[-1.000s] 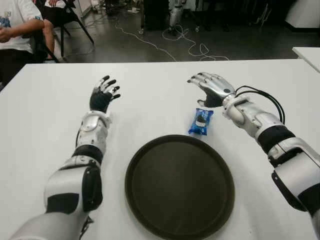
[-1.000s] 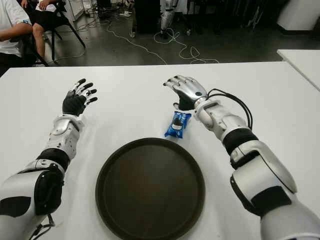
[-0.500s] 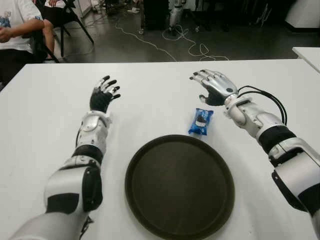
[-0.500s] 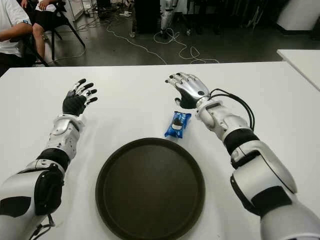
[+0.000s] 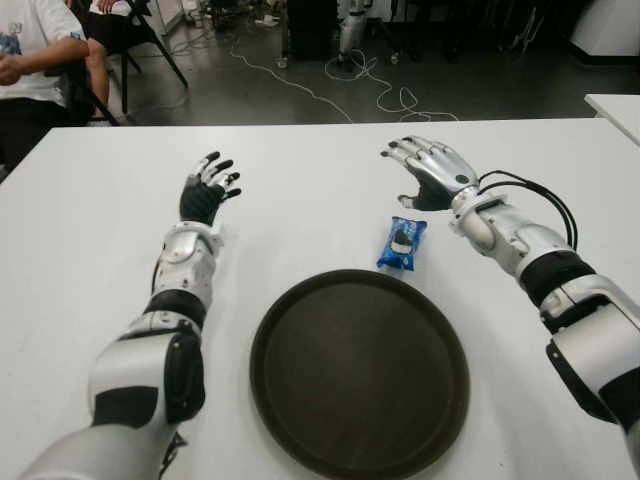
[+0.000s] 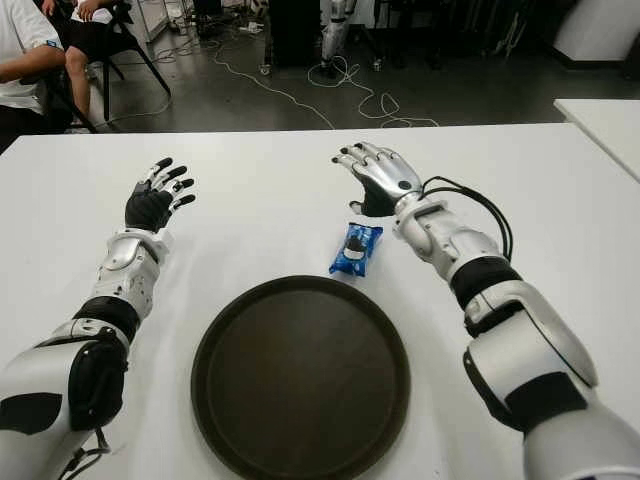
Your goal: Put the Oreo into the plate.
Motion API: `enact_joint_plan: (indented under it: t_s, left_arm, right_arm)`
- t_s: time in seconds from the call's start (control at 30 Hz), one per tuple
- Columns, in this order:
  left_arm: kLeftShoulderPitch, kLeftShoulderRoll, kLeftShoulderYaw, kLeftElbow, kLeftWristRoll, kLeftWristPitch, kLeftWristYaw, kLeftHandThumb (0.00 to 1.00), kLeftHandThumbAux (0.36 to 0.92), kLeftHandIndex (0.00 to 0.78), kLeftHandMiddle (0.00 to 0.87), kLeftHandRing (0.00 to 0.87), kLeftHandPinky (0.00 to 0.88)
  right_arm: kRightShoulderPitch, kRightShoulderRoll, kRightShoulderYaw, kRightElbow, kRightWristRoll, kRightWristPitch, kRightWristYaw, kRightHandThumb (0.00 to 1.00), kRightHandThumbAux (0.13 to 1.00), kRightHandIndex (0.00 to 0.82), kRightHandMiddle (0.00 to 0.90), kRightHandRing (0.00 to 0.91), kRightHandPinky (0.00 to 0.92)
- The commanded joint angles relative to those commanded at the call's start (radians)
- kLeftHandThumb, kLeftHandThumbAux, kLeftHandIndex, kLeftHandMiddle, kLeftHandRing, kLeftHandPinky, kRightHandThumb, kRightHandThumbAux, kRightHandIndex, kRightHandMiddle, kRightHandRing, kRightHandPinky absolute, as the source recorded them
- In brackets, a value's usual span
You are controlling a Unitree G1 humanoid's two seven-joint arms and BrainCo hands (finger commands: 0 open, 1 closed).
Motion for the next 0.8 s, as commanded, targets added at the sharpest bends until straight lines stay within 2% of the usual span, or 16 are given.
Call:
enact_joint_plan:
  t_s: [0.3,0.4,0.8]
  left_arm:
    - [0.0,0.001,-0.001,0.001,0.002,0.002,0.001,0.131,0.781,0.151,0.217,0.24,0.308]
    - [0.0,0.001,-0.002,0.001,0.003,0.001,0.001,0.131,0.783,0.156,0.22,0.242,0.313]
    - [-0.003,-0.003,0.003,0.0,-0.001,0.005,0.014,0.111,0.792,0.176,0.232,0.247,0.314]
  right_arm:
    - [-0.008,-0.019,-0.005,-0.017,0.0,0.005,0.073,0.467,0.776,0.0,0.0,0.0,0.0]
    - [-0.011,-0.02,-0.009,-0.019,0.005,0.015,0.103,0.403,0.764,0.0,0.0,0.0,0.0]
    - [-0.013,-0.035,-0.026,-0.037,0.015,0.03,0.178,0.278,0.727,0.0,0.0,0.0,0.0]
